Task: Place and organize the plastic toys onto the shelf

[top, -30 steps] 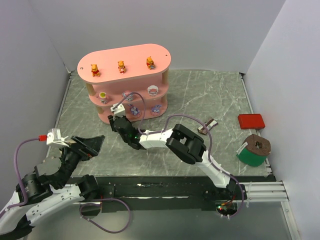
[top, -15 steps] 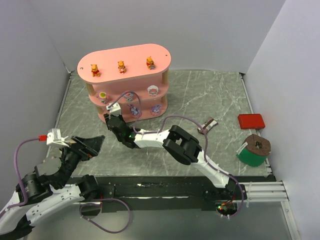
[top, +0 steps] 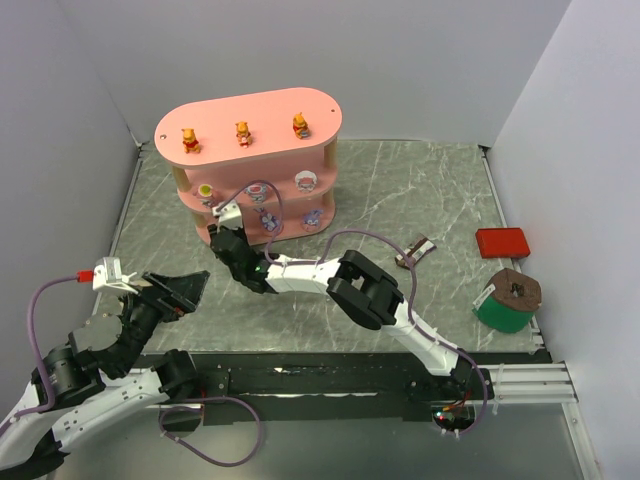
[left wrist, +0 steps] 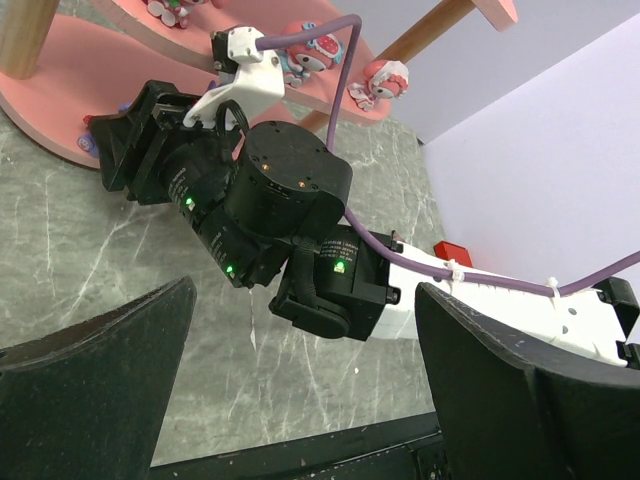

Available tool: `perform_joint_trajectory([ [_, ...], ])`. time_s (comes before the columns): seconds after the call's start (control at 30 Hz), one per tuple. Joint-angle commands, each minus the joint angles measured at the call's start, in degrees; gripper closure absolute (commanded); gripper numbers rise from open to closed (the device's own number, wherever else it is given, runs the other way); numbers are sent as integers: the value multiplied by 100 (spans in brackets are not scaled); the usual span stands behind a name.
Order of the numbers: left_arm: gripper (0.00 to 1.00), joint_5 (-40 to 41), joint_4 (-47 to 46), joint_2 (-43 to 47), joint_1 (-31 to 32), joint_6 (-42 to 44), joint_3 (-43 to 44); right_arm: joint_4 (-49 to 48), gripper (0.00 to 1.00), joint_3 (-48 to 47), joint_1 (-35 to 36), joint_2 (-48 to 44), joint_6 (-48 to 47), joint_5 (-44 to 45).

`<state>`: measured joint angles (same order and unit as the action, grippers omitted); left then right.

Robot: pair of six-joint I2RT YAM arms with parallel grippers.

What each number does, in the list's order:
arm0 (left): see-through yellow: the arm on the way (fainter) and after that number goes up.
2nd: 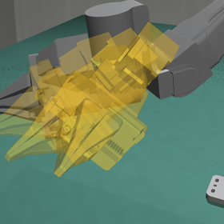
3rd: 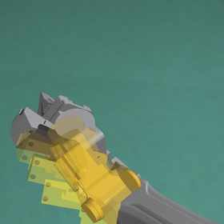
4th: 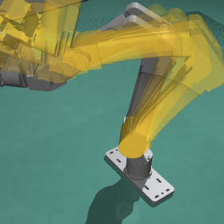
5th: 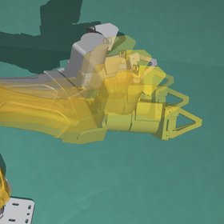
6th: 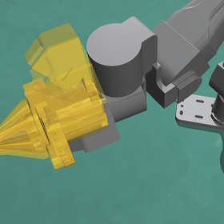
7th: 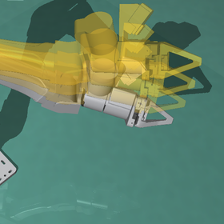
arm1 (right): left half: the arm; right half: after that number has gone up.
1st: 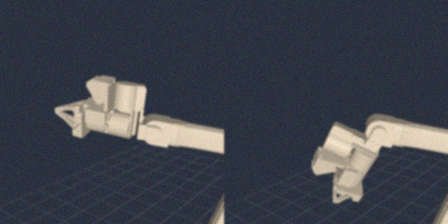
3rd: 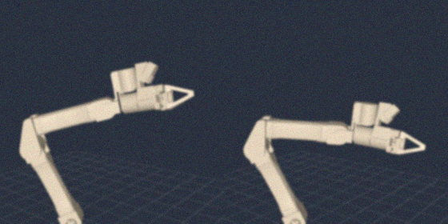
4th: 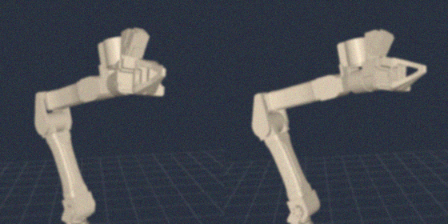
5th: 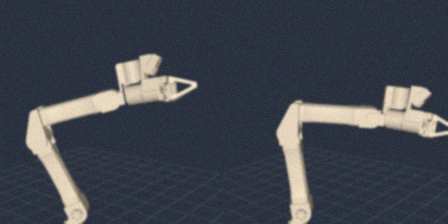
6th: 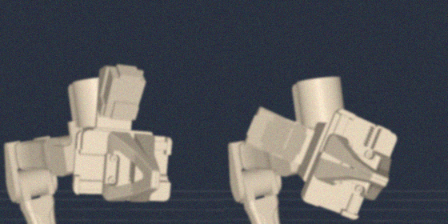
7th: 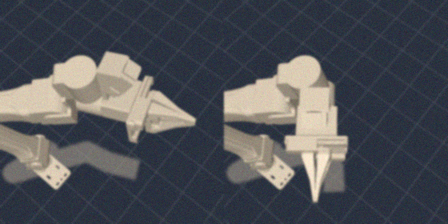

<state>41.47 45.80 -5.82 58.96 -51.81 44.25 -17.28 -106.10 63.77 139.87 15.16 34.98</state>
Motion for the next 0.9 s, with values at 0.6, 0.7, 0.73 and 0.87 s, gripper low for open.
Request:
perform_joint_trajectory([
  [0.6,4,150,140,64,63,-119,84,49,29,-314,-5,31,154,140],
  [0.7,4,159,166,64,63,-136,84,-38,26,-279,4,-4,110,184],
  [0.73,4,168,157,64,72,-136,84,-65,24,-210,13,-30,110,202],
  [0.87,4,186,157,55,81,-136,93,-372,16,98,39,-206,14,307],
])
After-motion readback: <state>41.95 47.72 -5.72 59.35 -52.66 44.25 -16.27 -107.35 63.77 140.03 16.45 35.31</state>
